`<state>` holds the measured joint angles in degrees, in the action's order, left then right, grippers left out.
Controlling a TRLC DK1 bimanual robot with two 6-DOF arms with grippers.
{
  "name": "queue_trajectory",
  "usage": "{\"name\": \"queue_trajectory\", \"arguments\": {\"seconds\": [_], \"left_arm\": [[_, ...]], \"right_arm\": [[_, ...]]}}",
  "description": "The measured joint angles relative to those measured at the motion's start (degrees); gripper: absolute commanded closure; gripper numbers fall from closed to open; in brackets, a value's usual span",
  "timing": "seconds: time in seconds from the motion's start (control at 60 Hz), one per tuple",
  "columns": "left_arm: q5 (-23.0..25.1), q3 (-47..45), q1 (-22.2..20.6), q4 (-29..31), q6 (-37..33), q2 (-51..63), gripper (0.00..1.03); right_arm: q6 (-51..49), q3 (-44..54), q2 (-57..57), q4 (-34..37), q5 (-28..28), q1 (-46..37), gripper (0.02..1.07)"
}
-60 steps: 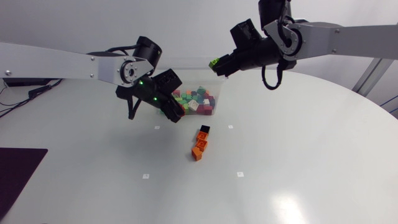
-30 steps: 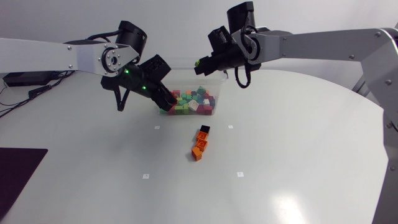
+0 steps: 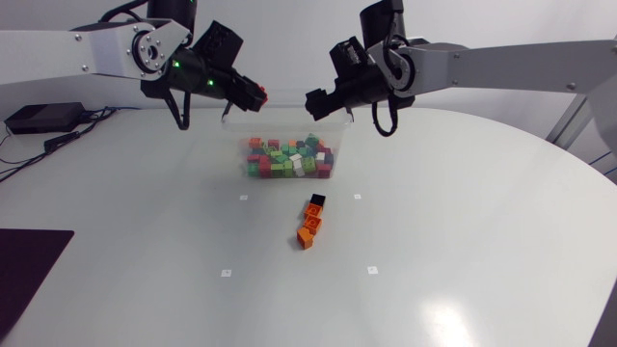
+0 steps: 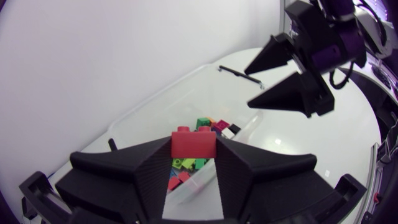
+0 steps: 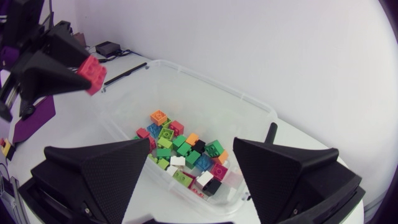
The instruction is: Place the duplo bricks in the container
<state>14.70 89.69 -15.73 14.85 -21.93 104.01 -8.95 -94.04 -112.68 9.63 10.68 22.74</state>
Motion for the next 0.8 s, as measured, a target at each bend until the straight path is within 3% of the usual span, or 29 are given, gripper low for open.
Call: {"name": "queue_trajectory", "arguments": {"seconds": [0.183,0.567,0.717,0.8], "left_arm": [[0.0,2.8,0.6,-3.9,3.9,3.0,0.71],[-1.5,9.5,0.6,-4.9,5.5,12.8,0.70],[-2.3,13.1,0.6,-4.9,5.9,15.5,0.56],[-3.2,14.6,0.5,-4.9,5.9,16.6,0.42]], "right_arm": [[-0.3,9.3,6.9,0.0,1.5,0.0,0.07],[-7.4,25.2,13.5,1.2,3.0,0.0,0.10],[-12.2,28.5,13.1,2.6,4.1,0.1,0.10],[-14.6,28.5,11.5,2.8,4.1,0.1,0.10]]}}
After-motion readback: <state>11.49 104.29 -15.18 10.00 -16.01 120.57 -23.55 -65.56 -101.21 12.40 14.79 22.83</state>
